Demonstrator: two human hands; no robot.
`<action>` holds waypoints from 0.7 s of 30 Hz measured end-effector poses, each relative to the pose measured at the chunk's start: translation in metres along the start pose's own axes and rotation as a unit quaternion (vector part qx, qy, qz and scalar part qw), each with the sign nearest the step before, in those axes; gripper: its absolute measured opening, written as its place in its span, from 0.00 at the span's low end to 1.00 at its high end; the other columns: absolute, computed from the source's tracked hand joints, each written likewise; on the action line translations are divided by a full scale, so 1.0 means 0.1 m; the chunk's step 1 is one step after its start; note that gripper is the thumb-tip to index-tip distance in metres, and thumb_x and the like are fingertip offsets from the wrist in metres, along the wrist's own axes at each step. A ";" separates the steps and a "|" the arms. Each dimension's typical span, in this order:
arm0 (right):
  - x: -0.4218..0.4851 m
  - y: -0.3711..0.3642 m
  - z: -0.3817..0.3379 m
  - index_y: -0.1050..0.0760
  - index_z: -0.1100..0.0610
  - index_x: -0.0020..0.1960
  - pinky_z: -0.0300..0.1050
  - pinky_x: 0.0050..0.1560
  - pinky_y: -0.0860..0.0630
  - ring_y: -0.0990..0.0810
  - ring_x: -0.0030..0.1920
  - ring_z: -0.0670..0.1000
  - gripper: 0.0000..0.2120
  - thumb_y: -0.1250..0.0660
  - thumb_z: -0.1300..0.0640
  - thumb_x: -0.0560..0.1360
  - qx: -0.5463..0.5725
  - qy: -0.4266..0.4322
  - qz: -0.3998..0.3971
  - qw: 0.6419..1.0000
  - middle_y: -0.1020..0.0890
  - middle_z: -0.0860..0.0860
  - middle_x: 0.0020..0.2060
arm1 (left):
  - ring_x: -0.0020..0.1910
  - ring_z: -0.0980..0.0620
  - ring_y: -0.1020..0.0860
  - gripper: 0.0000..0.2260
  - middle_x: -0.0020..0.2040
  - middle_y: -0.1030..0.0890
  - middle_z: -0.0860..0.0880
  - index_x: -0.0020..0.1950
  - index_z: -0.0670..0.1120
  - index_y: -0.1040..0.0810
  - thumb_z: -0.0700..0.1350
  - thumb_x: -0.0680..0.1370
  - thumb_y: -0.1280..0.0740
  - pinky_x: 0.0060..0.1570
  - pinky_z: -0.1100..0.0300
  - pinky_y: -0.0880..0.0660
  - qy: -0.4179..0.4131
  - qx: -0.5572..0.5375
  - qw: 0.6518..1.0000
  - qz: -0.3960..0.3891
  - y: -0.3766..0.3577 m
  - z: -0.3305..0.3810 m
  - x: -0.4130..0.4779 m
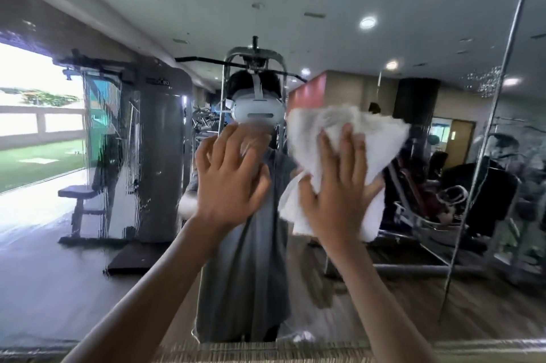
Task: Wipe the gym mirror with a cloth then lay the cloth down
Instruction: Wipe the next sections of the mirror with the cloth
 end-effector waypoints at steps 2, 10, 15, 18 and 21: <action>-0.31 -0.09 -0.22 0.35 0.48 0.76 0.64 0.62 0.38 0.40 0.78 0.55 0.34 0.38 0.43 0.72 -0.036 0.124 -0.026 0.991 0.39 0.54 0.78 | 0.76 0.42 0.35 0.24 0.75 0.29 0.41 0.72 0.47 0.26 0.54 0.79 0.40 0.74 0.43 0.45 -0.023 0.023 0.999 -0.014 -0.06 0.01 -0.03; -0.04 0.06 0.52 0.35 0.48 0.74 0.68 0.64 0.36 0.41 0.76 0.55 0.30 0.40 0.41 0.73 -0.013 -0.001 0.002 1.000 0.38 0.53 0.78 | 0.78 0.40 0.37 0.25 0.78 0.35 0.39 0.77 0.49 0.31 0.54 0.81 0.44 0.76 0.41 0.45 -0.041 0.048 0.998 -0.019 -0.10 0.06 -0.06; 0.21 0.00 -0.20 0.37 0.48 0.77 0.64 0.64 0.41 0.42 0.78 0.55 0.32 0.40 0.42 0.74 0.018 -0.019 0.038 0.999 0.38 0.54 0.78 | 0.78 0.42 0.37 0.24 0.78 0.35 0.40 0.75 0.48 0.28 0.53 0.80 0.42 0.76 0.41 0.43 -0.039 0.037 0.999 -0.003 -0.07 0.05 -0.07; -0.19 -0.09 -0.40 0.36 0.48 0.76 0.61 0.60 0.36 0.38 0.77 0.55 0.32 0.38 0.42 0.74 -0.017 0.127 -0.001 0.992 0.35 0.53 0.77 | 0.78 0.42 0.38 0.24 0.78 0.35 0.41 0.74 0.47 0.30 0.53 0.80 0.41 0.76 0.42 0.44 -0.046 0.030 0.999 0.002 -0.08 0.03 -0.08; -0.57 -0.11 -0.03 0.36 0.46 0.75 0.64 0.58 0.31 0.36 0.75 0.55 0.32 0.38 0.41 0.72 -0.044 0.172 -0.031 0.984 0.37 0.52 0.77 | 0.78 0.41 0.38 0.25 0.78 0.35 0.40 0.76 0.47 0.29 0.52 0.79 0.41 0.77 0.41 0.45 -0.040 0.030 0.999 -0.001 -0.09 0.03 -0.08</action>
Point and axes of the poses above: each hand's wrist, its own x-axis towards the middle knuckle, its own y-axis out of the back of the hand, z = x × y, the point moved 10 cm from there along x, towards the middle knuckle
